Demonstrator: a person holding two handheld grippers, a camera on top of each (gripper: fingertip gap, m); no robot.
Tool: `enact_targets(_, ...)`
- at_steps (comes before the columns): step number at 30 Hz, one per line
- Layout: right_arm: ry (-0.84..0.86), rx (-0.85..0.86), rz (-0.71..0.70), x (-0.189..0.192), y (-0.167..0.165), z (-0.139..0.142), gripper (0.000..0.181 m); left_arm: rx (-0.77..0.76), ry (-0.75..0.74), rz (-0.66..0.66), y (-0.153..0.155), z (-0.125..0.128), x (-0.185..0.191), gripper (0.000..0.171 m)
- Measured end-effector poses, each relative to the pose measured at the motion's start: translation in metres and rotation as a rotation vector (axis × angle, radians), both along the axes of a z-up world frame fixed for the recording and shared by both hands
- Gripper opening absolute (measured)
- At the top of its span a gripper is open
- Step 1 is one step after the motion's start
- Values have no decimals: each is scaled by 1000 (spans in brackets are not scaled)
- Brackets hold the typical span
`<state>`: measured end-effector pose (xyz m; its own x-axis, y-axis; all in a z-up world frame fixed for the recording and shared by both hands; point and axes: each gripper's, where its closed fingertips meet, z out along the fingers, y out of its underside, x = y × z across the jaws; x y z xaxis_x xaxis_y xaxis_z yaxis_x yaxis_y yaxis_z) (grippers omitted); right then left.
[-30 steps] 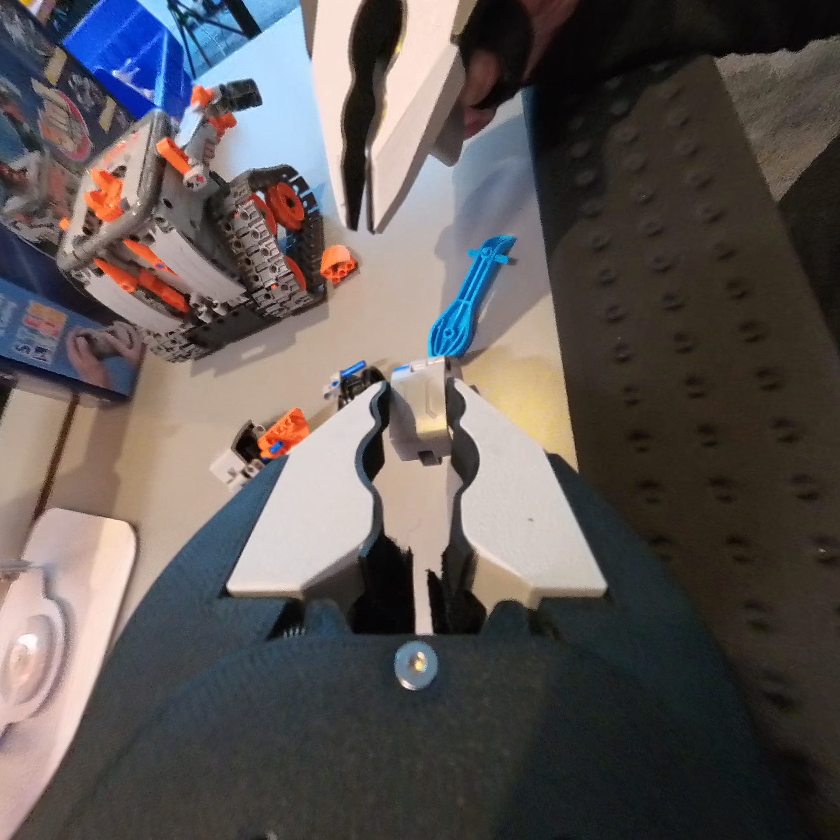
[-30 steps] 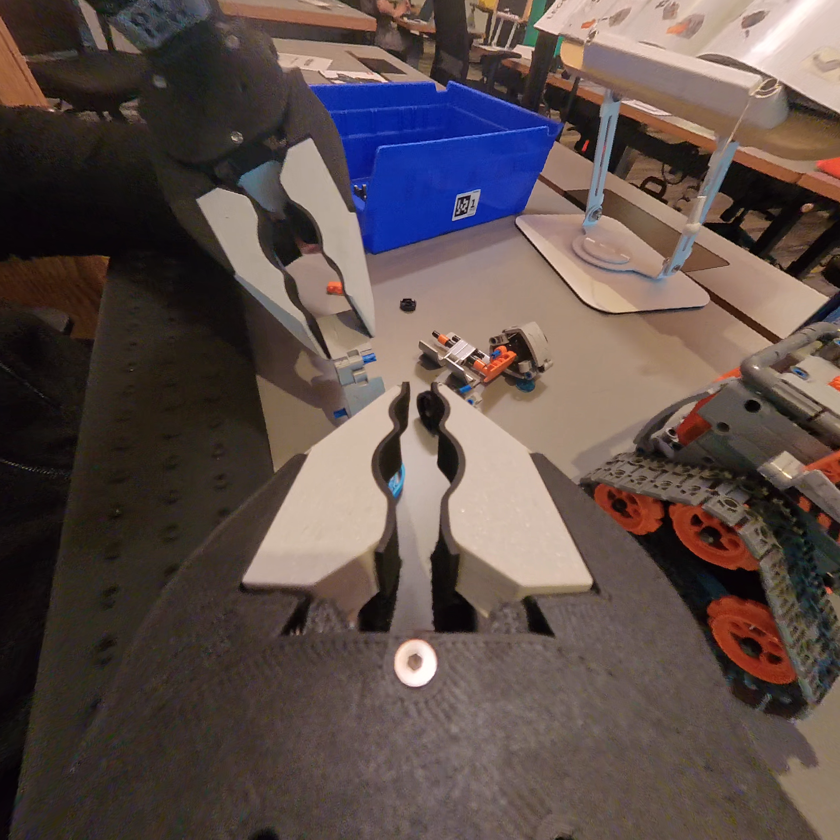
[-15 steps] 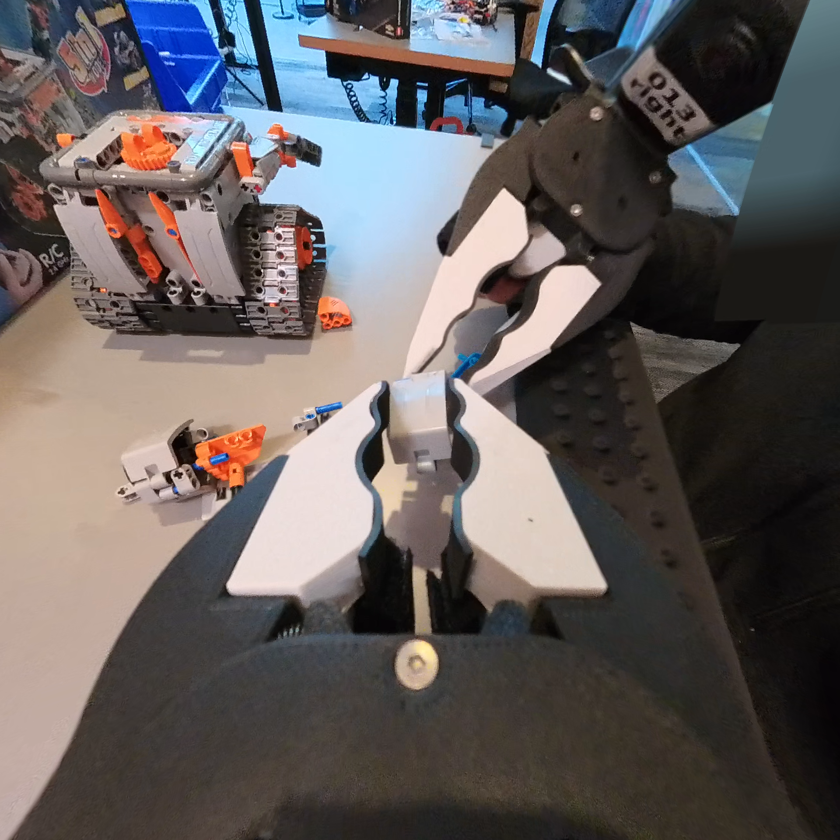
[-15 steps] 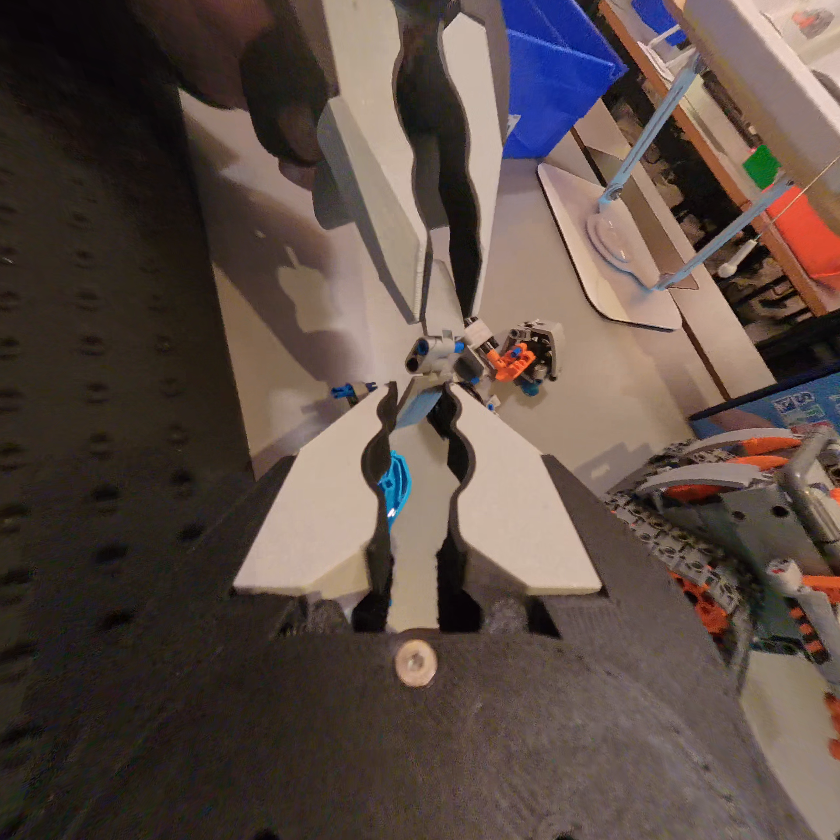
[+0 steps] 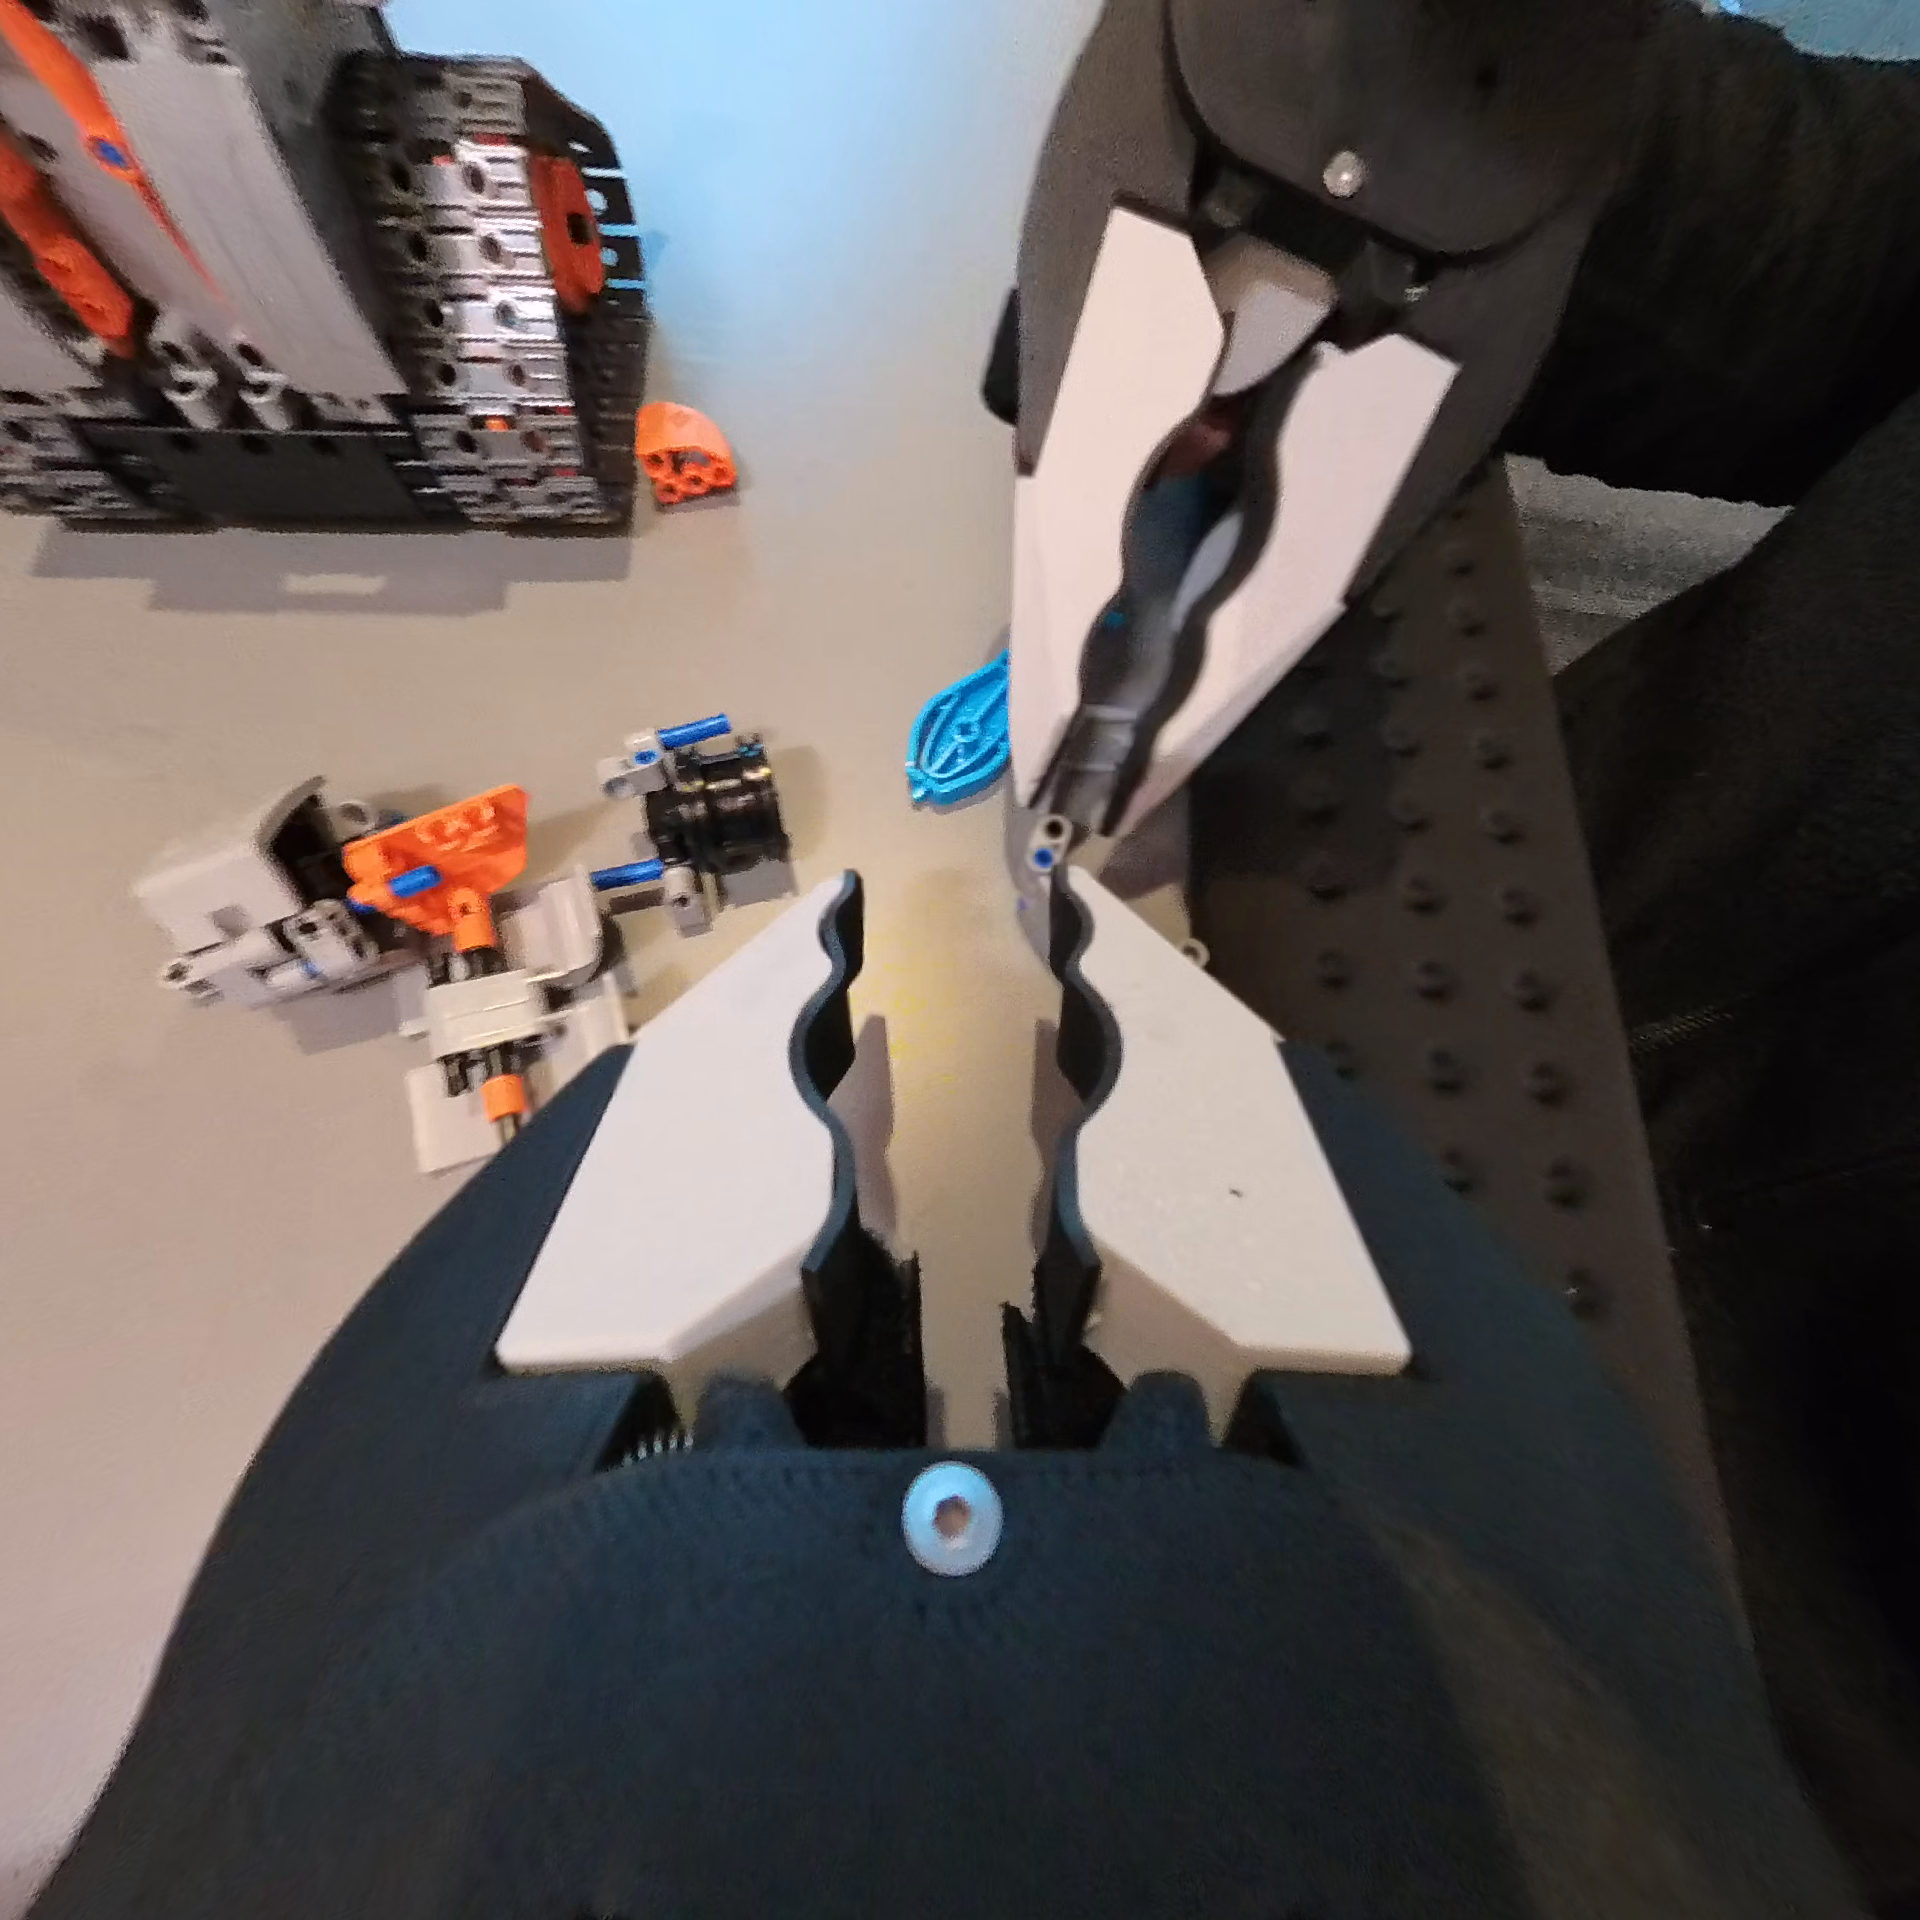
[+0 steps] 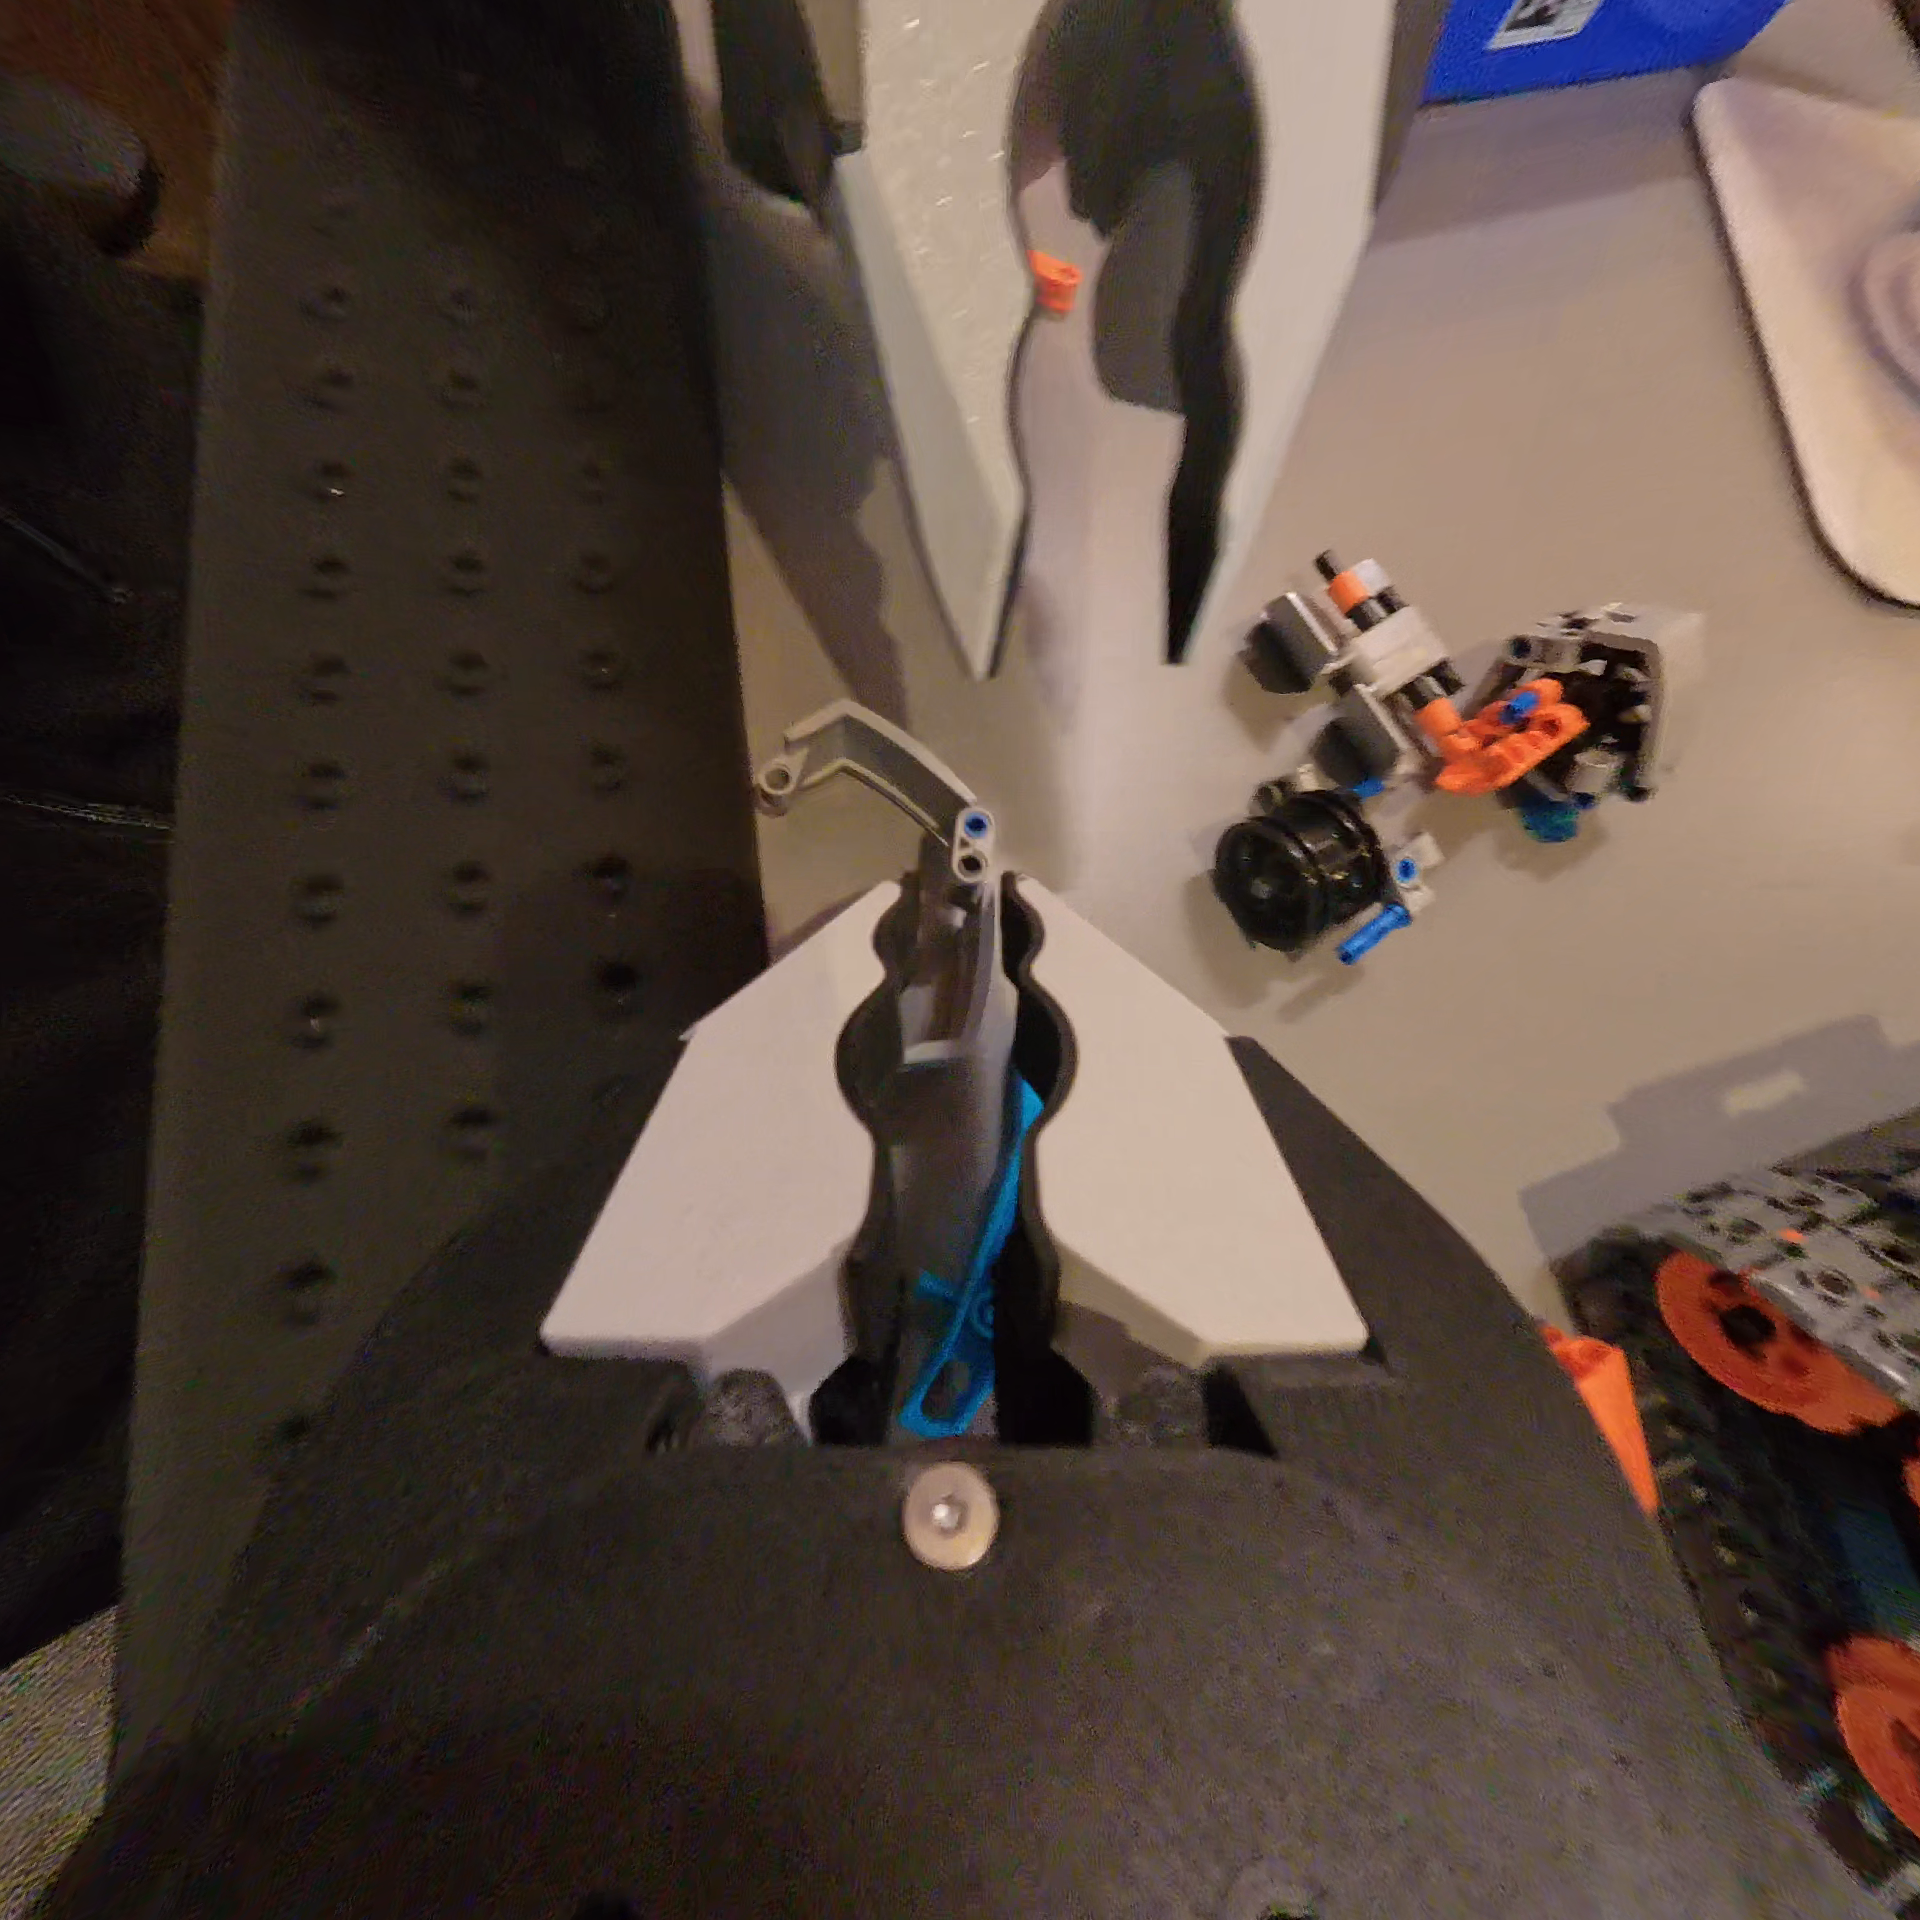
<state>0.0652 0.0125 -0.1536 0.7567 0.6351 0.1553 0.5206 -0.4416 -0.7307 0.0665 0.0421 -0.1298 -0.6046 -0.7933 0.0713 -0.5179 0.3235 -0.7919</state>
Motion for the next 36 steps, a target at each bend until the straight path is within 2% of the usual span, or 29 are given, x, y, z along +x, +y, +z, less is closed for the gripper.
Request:
enact_targets(3, 63, 20, -19, 5, 3, 14, 22, 36, -25, 43, 16, 3, 5, 39)
enact_targets(5, 53, 47, -86, 23, 12, 24, 24, 45, -28, 55, 21, 3, 7, 39)
enact_targets(8, -23, 22, -154, 48, 25, 22, 31, 114, -29, 79, 31, -4, 13, 39)
enact_targets(11, -64, -47, -176, 61, 38, 9, 48, 175, -29, 80, 32, -11, 19, 39)
enact_targets(19, -120, -127, -149, 60, 46, -13, 41, 252, 30, 2, 13, -35, 30, 40)
enact_targets(22, -102, -117, -160, 63, 45, -10, 43, 246, 60, -71, -3, -42, 26, 42)
enact_targets(24, -79, -105, -153, 60, 47, -8, 51, 224, 42, -115, -10, -38, 23, 43)
enact_targets(28, -138, -86, -152, 63, 53, -13, 51, 196, 14, -77, 4, -25, 25, 44)
enact_targets(30, -165, -96, -155, 66, 53, -19, 35, 166, -2, -43, 11, -18, 28, 43)
enact_targets(36, -106, -67, -88, 59, 47, -13, 35, 277, -28, -3, 24, -25, 35, 43)
